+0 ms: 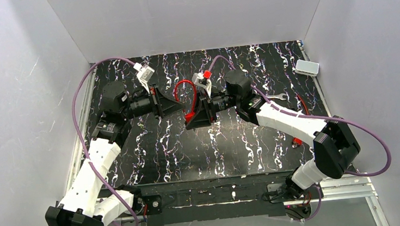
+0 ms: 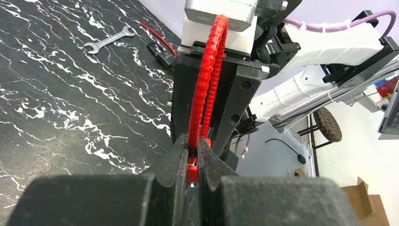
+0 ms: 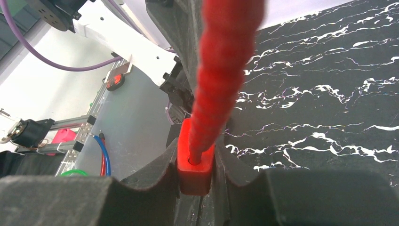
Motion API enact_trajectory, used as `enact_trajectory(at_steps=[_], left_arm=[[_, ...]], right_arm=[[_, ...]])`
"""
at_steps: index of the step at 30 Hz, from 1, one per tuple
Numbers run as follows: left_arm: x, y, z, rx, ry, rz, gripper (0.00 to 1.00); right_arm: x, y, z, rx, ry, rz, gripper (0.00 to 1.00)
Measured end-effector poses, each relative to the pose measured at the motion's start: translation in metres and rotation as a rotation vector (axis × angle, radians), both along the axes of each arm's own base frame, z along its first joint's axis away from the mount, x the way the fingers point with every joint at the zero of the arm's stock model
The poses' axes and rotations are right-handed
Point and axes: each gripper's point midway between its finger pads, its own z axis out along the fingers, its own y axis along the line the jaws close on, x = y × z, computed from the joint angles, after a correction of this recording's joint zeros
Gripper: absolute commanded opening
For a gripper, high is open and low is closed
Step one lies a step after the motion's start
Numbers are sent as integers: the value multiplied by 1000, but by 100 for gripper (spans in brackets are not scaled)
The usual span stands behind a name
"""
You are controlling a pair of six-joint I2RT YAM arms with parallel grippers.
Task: Lock with the key
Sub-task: Lock the lock.
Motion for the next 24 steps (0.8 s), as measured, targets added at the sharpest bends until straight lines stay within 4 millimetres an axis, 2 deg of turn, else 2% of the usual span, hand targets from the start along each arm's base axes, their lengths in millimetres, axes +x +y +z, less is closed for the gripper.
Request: enact_trajectory(at_steps=[14, 24], left_arm=[[-9, -3, -10, 6, -6, -23, 0], [-17, -4, -25, 48, -32, -45, 0]], right_arm=[[-4, -1, -9, -32, 33, 20, 1], [-6, 0, -16, -49, 43, 36, 1]])
